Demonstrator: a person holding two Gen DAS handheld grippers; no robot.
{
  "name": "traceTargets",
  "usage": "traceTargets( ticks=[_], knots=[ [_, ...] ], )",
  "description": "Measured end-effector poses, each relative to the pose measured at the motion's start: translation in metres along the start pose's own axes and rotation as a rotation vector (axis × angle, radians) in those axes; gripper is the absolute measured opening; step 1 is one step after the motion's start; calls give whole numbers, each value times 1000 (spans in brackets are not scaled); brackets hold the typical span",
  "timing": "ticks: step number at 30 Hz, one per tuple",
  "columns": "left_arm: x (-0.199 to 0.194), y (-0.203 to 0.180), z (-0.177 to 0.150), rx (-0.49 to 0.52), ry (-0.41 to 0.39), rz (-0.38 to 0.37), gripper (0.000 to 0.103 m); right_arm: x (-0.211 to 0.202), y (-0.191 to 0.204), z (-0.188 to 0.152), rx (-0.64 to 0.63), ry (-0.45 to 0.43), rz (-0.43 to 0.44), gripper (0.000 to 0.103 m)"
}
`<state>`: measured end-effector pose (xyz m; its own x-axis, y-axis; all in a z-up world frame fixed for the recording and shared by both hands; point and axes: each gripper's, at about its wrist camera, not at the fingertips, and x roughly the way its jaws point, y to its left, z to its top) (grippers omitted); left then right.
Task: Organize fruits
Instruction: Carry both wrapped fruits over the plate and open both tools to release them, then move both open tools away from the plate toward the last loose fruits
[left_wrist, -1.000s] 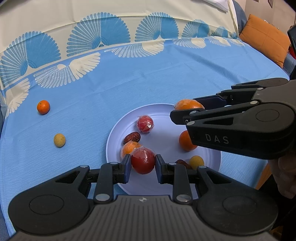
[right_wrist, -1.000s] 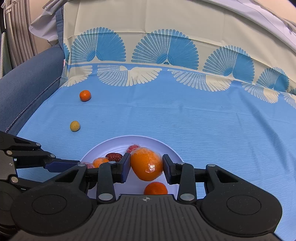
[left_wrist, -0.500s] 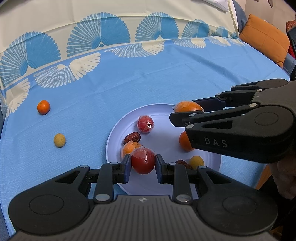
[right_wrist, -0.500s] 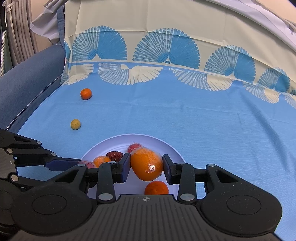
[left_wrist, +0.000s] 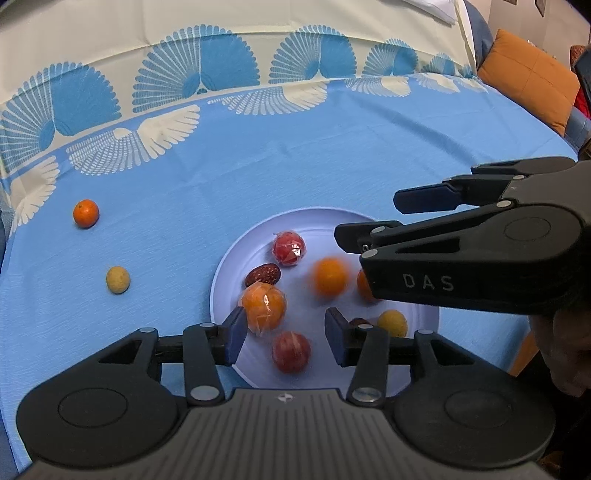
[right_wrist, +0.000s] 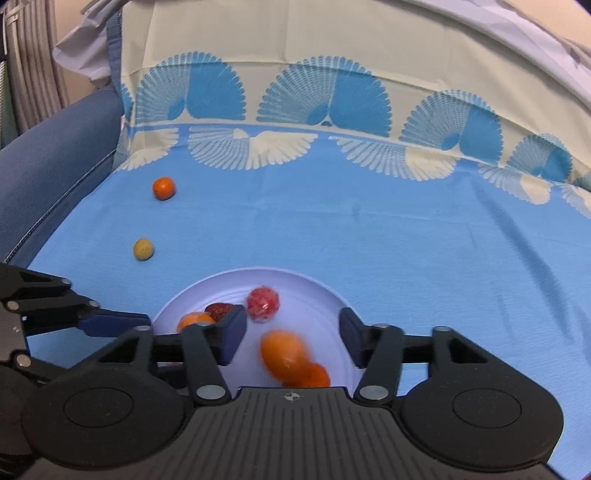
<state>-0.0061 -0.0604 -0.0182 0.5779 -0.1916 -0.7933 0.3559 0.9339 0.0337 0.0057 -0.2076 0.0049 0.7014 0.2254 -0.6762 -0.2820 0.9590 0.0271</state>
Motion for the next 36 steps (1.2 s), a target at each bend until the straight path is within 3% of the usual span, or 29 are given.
traceTargets(
  ticks=[19,36],
  knots=[
    [-10,9,4,-46,-55,25,51,-3,-5,1,5,-24,-33,59],
    [-31,39,20,-122,-149,131,38,-5,-6,4,35,-59,-38,59]
  ],
)
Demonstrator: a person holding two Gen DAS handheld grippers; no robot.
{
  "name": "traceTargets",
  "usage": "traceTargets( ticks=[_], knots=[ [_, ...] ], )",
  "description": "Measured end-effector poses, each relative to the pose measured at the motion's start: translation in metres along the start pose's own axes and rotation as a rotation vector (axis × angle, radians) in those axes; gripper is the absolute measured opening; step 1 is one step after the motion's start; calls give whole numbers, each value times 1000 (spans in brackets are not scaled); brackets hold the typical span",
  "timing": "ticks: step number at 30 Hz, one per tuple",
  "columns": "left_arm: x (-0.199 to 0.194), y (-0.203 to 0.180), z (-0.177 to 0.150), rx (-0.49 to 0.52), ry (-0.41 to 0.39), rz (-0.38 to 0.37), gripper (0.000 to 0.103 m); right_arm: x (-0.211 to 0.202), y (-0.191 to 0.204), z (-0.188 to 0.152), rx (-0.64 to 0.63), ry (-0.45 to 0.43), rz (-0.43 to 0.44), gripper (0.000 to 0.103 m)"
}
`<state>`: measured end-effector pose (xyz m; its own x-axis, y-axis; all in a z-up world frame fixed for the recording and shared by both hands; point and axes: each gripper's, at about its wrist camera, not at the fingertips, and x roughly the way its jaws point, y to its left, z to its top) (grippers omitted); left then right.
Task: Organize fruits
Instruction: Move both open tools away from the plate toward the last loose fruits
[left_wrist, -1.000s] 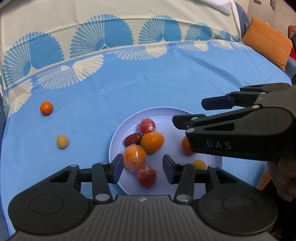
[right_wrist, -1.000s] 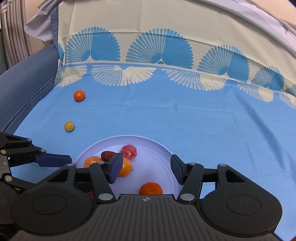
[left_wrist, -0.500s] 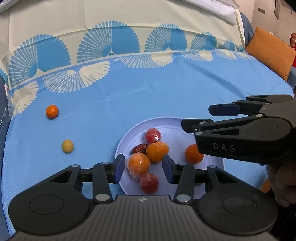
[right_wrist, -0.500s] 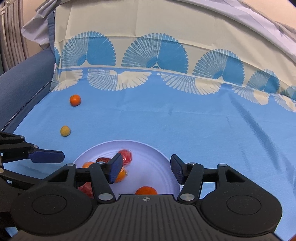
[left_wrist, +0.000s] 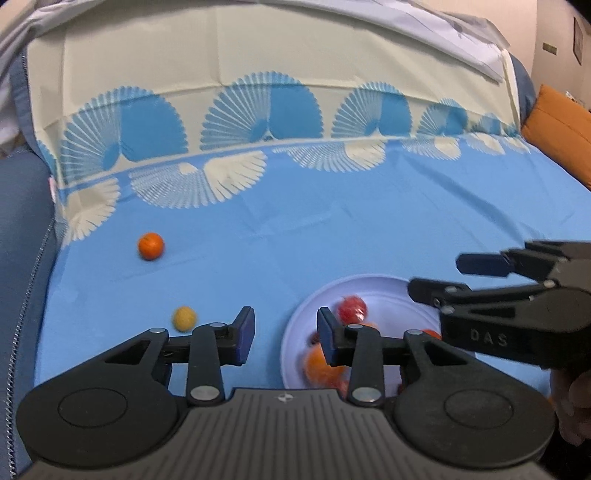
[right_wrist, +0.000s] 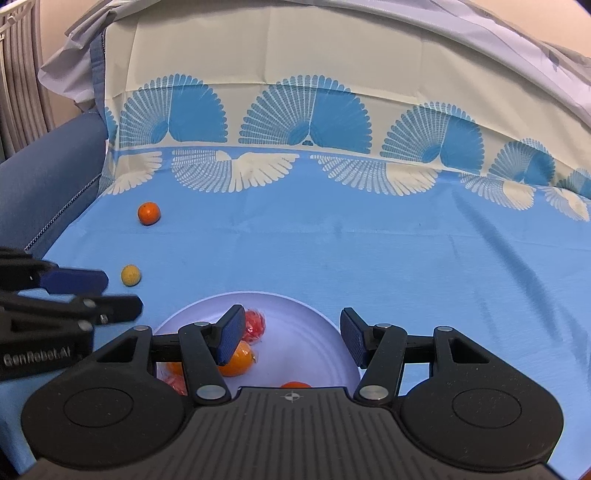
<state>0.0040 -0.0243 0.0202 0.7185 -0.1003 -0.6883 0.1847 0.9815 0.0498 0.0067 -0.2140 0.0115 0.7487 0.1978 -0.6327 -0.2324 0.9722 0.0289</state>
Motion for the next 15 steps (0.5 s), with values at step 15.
traceTargets(
  ticks=[15],
  knots=[
    [17,104,44,-90,-62,209,15,4,24,12,8,-48,63,28]
  ],
)
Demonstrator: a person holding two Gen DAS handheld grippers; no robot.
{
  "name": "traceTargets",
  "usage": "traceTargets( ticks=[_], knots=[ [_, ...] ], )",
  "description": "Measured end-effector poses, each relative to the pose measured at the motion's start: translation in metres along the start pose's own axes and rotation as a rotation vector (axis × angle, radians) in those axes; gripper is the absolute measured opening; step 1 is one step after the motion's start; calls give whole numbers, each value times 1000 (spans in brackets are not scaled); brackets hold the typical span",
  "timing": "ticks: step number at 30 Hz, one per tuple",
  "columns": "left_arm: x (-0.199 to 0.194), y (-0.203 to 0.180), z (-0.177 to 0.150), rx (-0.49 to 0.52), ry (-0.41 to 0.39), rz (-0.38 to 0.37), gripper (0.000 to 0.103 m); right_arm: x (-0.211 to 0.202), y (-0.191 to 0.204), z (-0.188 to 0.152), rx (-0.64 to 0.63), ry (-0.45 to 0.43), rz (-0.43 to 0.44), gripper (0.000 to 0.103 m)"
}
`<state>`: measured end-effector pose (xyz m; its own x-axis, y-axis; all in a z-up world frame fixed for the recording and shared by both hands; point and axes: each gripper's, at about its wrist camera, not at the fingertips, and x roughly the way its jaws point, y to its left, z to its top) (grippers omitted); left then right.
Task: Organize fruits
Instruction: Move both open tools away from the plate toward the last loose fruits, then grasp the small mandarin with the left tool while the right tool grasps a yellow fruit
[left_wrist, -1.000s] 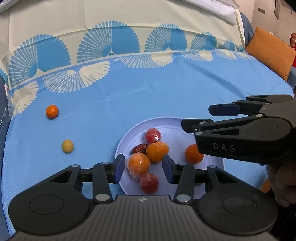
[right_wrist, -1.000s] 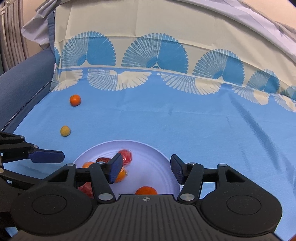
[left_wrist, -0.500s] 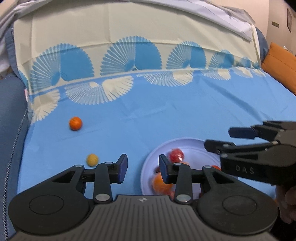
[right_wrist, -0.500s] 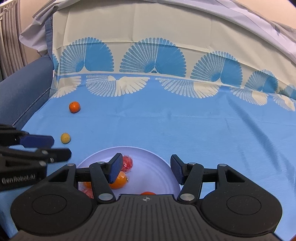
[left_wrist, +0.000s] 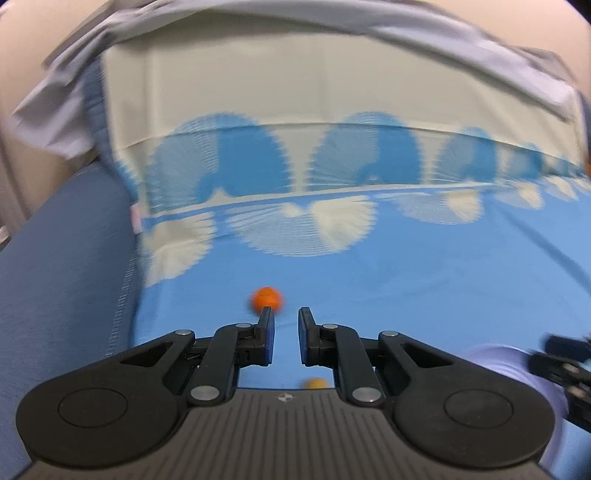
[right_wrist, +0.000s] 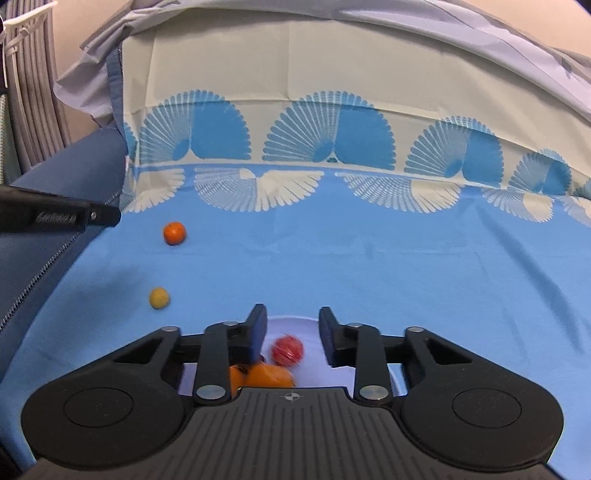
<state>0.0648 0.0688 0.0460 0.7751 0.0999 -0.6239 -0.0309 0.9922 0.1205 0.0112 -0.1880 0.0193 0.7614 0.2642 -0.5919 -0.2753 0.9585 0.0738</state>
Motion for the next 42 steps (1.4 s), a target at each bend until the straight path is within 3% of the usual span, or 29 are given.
traceTargets(
  ticks=[7,22,24,25,26,28,36,42],
  knots=[
    [38,46,7,-149,102,36,15,11,28,8,-38,-9,73,27],
    [81,56,16,-162,127,62,15,58,92,19,-88,16,187,27],
    [83,65,17,-187,130,77,15,67,99,20,-86,26,199,30],
    [84,69,17,-194,129,86,15,71,102,21,-84,36,209,40],
    [84,72,17,-200,130,100,15,75,104,21,-85,50,218,57],
    [86,77,16,-208,135,121,15,85,111,21,-97,86,221,68],
    [96,92,16,-247,148,146,15,114,130,19,-138,155,187,68],
    [102,89,16,-251,140,107,15,136,128,17,-104,174,155,67]
  ],
)
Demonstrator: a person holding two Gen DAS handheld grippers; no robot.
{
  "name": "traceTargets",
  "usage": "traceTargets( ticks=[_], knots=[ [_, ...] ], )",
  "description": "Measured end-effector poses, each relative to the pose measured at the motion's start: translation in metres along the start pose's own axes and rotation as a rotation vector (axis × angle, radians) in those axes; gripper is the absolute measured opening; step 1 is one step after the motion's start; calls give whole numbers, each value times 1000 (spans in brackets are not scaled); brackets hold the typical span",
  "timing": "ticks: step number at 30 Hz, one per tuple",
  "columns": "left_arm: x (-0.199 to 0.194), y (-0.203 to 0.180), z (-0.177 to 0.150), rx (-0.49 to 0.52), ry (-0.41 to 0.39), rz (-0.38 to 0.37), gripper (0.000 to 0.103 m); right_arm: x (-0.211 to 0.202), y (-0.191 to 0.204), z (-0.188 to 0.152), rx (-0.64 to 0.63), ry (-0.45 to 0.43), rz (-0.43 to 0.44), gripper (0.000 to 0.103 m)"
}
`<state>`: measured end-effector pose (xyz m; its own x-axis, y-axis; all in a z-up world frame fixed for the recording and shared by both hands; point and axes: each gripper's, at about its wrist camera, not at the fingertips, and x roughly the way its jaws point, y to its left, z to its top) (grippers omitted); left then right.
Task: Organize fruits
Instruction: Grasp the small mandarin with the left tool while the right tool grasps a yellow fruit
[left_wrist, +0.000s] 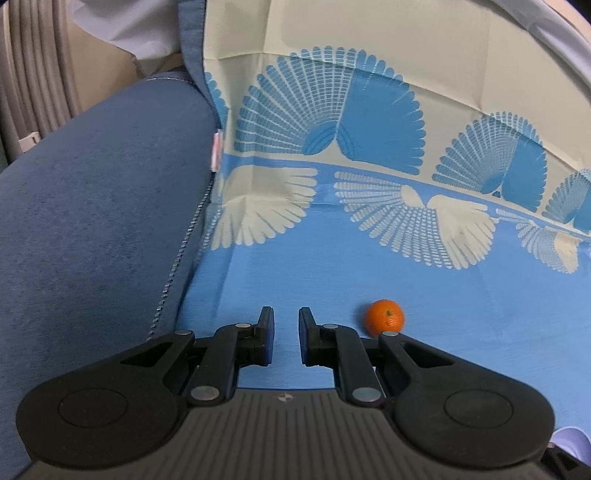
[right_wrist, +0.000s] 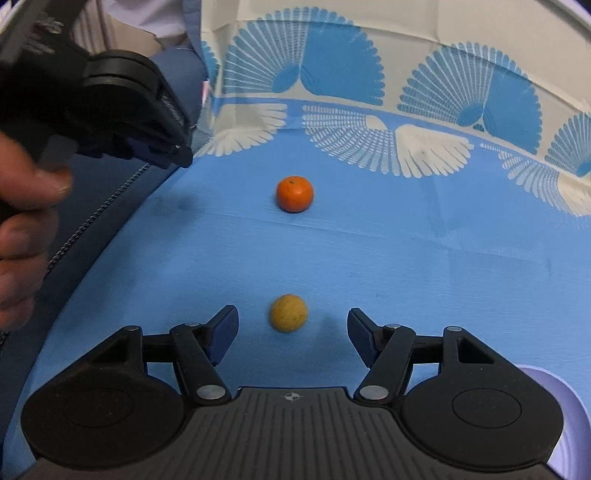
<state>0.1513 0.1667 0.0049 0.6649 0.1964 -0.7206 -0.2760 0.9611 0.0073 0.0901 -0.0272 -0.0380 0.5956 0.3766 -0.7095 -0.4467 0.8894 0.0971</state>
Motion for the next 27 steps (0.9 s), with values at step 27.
traceTargets(
  ticks=[27],
  knots=[
    [80,-72,-22,200,16,-162,39,16,-19,4,70,73,-69,27]
  ],
)
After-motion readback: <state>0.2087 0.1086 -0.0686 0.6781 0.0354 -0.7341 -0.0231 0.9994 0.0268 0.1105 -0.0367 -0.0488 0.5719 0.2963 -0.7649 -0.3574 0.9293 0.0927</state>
